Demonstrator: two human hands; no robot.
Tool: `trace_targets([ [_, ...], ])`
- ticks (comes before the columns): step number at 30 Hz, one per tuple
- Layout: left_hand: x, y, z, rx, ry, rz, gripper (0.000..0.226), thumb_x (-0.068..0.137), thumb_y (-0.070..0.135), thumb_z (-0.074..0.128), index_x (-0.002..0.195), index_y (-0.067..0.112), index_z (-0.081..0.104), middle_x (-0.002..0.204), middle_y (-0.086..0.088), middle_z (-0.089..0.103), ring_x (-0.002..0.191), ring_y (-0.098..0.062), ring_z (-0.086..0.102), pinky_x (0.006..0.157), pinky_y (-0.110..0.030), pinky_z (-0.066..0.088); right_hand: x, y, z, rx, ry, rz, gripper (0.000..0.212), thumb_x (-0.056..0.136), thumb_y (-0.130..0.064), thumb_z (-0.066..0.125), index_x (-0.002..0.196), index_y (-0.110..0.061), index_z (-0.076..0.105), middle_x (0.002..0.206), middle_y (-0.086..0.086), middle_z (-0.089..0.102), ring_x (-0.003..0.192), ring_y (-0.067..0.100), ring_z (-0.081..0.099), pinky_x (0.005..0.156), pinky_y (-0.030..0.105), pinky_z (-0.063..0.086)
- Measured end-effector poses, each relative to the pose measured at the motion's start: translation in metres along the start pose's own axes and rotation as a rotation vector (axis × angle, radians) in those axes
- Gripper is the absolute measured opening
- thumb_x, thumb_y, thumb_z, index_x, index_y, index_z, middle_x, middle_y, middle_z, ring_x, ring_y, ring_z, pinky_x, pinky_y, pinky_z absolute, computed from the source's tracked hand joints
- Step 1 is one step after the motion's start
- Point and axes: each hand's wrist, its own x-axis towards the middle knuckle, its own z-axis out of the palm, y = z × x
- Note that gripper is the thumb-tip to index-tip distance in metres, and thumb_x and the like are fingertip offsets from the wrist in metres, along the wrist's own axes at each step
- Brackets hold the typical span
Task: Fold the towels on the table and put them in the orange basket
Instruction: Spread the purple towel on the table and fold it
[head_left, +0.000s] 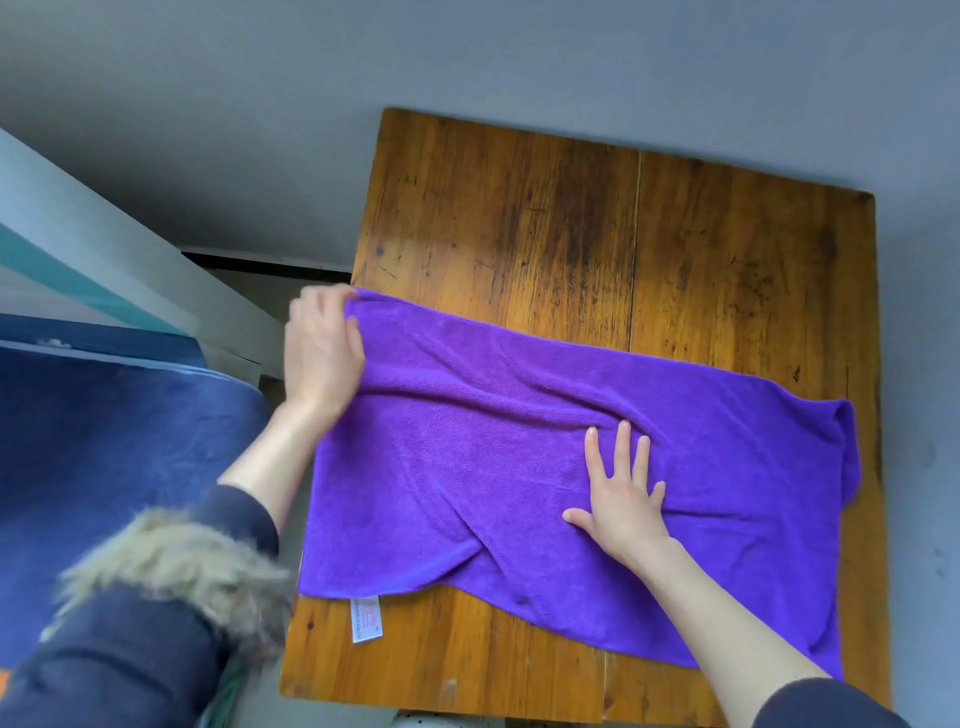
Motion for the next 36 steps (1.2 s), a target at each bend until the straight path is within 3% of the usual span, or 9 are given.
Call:
trace_targets([
  [3, -0.060, 0.013, 0.016, 0.080, -0.202, 0.209, 0.042, 0.085, 0.021, 0.063, 0.123, 0.005, 0.056, 0.131, -0.023, 0.048, 0.122, -0.043, 0.044, 0.098, -0.051, 0.038, 0.000, 0.002, 0.000, 0.003, -0.002, -0.005, 0.102, 0.086, -0.050, 0.058, 0.146, -0.023, -0.020, 0.149, 0.013, -0.036, 0.139, 0.039, -0.026, 0.108, 0.063, 0.016],
  [6, -0.104, 0.016, 0.033, 0.230, -0.525, 0.230, 0.084, 0.080, 0.060, 0.056, 0.148, 0.027, 0.021, 0.158, -0.010, 0.003, 0.145, -0.034, -0.002, 0.112, -0.059, 0.005, -0.001, 0.008, -0.001, -0.024, 0.005, -0.023, 0.108, 0.081, -0.055, 0.061, 0.145, -0.025, -0.021, 0.150, 0.011, -0.035, 0.139, 0.036, -0.026, 0.108, 0.064, 0.016],
  [8, -0.114, 0.009, 0.040, 0.332, -0.605, 0.239, 0.101, 0.072, 0.075, 0.050, 0.148, 0.035, -0.002, 0.154, -0.004, -0.024, 0.140, -0.029, -0.026, 0.109, -0.063, -0.004, 0.001, 0.014, -0.004, -0.035, 0.018, -0.037, 0.110, 0.078, -0.057, 0.063, 0.146, -0.027, -0.020, 0.151, 0.008, -0.033, 0.140, 0.034, -0.024, 0.108, 0.063, 0.015],
  [10, -0.108, 0.001, 0.040, 0.355, -0.628, 0.248, 0.106, 0.067, 0.077, 0.053, 0.148, 0.036, -0.003, 0.149, -0.002, -0.034, 0.136, -0.027, -0.034, 0.108, -0.065, -0.006, 0.005, 0.020, -0.010, -0.034, 0.027, -0.052, 0.110, 0.077, -0.056, 0.065, 0.146, -0.030, -0.017, 0.152, 0.006, -0.030, 0.141, 0.032, -0.022, 0.109, 0.063, 0.015],
  [18, -0.110, 0.008, 0.029, 0.290, -0.513, 0.369, 0.094, 0.064, 0.065, 0.068, 0.144, 0.029, 0.033, 0.157, -0.012, -0.011, 0.139, -0.035, -0.022, 0.102, -0.075, 0.006, -0.010, 0.001, -0.003, -0.069, 0.179, -0.142, 0.103, 0.077, -0.060, 0.061, 0.148, -0.033, -0.008, 0.154, 0.003, -0.026, 0.142, 0.028, -0.023, 0.108, 0.066, 0.009],
  [20, -0.135, 0.011, 0.032, 0.333, -0.594, 0.385, 0.101, 0.063, 0.067, 0.066, 0.147, 0.033, 0.023, 0.154, -0.009, -0.018, 0.138, -0.036, -0.025, 0.101, -0.074, 0.002, -0.025, -0.014, 0.019, -0.110, 0.169, -0.206, 0.105, 0.075, -0.063, 0.060, 0.147, -0.035, -0.011, 0.153, 0.002, -0.030, 0.139, 0.027, -0.030, 0.108, 0.067, 0.008],
  [23, -0.166, 0.007, 0.038, 0.415, -0.707, 0.310, 0.110, 0.066, 0.072, 0.059, 0.144, 0.040, -0.011, 0.152, -0.006, -0.029, 0.135, -0.033, -0.034, 0.103, -0.073, -0.003, -0.042, -0.030, 0.049, -0.098, 0.087, -0.199, 0.114, 0.073, -0.064, 0.061, 0.140, -0.036, -0.027, 0.140, -0.002, -0.047, 0.129, 0.026, -0.042, 0.106, 0.069, 0.006],
  [28, -0.180, 0.005, 0.032, 0.455, -0.753, 0.221, 0.115, 0.066, 0.072, 0.060, 0.135, 0.043, -0.028, 0.143, 0.000, -0.043, 0.132, -0.031, -0.039, 0.103, -0.072, -0.003, -0.057, -0.034, 0.065, -0.069, 0.037, -0.173, 0.115, 0.074, -0.062, 0.061, 0.135, -0.037, -0.033, 0.135, -0.002, -0.051, 0.127, 0.028, -0.043, 0.106, 0.069, 0.005],
  [36, -0.171, 0.027, 0.030, 0.372, -0.725, 0.205, 0.090, 0.076, 0.063, 0.058, 0.148, 0.037, 0.009, 0.156, -0.004, -0.019, 0.142, -0.031, -0.021, 0.105, -0.070, 0.003, -0.057, -0.012, 0.055, 0.118, 0.102, -0.250, 0.077, 0.091, -0.050, 0.046, 0.149, -0.032, 0.000, 0.158, -0.004, -0.014, 0.145, 0.017, -0.014, 0.113, 0.052, 0.012],
])
